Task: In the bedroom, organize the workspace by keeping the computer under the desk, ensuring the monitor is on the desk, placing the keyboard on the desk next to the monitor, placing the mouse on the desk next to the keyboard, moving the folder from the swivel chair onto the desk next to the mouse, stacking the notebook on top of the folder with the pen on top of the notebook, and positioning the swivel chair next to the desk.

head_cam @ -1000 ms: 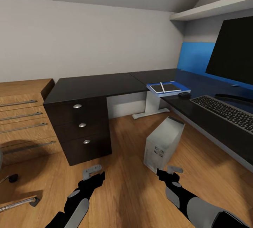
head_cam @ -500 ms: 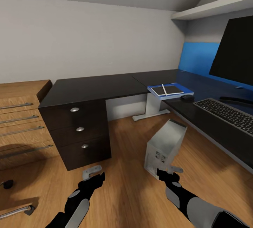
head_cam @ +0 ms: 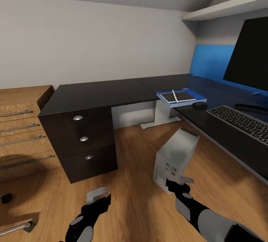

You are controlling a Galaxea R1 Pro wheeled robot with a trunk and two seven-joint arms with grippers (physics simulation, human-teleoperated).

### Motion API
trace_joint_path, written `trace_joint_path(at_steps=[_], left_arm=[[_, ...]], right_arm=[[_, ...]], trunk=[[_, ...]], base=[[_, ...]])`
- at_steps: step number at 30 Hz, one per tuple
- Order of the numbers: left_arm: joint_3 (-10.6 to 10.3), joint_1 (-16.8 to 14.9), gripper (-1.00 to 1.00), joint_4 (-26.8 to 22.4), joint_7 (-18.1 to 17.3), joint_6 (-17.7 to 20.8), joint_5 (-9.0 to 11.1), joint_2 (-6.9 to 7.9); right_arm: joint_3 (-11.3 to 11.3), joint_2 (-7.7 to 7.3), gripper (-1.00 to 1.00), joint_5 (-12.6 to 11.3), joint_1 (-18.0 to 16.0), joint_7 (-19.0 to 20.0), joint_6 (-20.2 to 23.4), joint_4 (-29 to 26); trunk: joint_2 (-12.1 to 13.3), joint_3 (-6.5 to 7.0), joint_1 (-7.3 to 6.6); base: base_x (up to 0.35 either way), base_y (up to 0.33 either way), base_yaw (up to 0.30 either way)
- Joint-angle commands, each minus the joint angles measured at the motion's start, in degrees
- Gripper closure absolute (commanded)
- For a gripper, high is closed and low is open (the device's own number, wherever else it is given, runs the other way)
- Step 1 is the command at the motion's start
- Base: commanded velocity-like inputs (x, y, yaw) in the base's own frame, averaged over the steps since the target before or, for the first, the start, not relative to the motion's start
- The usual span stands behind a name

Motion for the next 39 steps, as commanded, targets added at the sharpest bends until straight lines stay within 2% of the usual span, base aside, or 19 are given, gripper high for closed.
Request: trace_joint_path(at_steps=[1, 2, 7, 10, 15, 33, 39], left_arm=[[-0.2, 0.9, -1.0, -0.6, 0.4, -0.4, 0.3, 0.1], [-0.2, 2.3, -1.0, -1.8, 0.4, -1.7, 0.3, 0.27], [-0.4, 5.3, -1.0, -5.6, 0.4, -4.5, 0.2, 1.74], [-3.5, 8.5, -1.0, -9.0, 0.6, -5.9, 0.1, 3.96], [-4.8, 9.3, -1.0, -9.9, 0.7, -6.3, 0.1, 5.03], [-5.0, 9.5, -1.0, -10.0, 0.8, -6.3, 0.1, 5.16], [-5.0, 9.5, -1.0, -10.0, 0.8, -6.3, 0.1, 5.16]], right_arm=[[0.5, -0.04, -1.0, -0.5, 0.0, -0.3, -0.1, -0.1], [0.5, -0.04, -1.0, -0.5, 0.0, -0.3, -0.1, -0.1], [0.5, -0.04, -1.0, -0.5, 0.0, -0.3, -0.1, -0.1], [0.5, -0.04, -1.0, -0.5, 0.0, -0.3, -0.1, 0.0], [0.4, -0.11, -1.0, -0.5, 0.0, -0.4, -0.1, 0.0], [0.4, -0.21, -1.0, -0.5, 0.0, -0.4, -0.1, -0.1], [0.4, -0.21, -1.0, -0.5, -0.1, -0.4, -0.1, -0.1]], trunk=[[0.0, -0.05, -0.01], [0.0, -0.05, -0.01], [0.0, -0.05, -0.01], [0.0, -0.05, -0.01], [0.0, -0.05, -0.01], [0.0, -0.05, -0.01], [0.0, -0.05, -0.01]], base=[[0.0, 0.0, 0.0], [0.0, 0.0, 0.0], [0.0, 0.0, 0.0], [0.0, 0.0, 0.0], [0.01, 0.0, 0.0], [0.084, 0.0, 0.0], [0.21, 0.0, 0.0]])
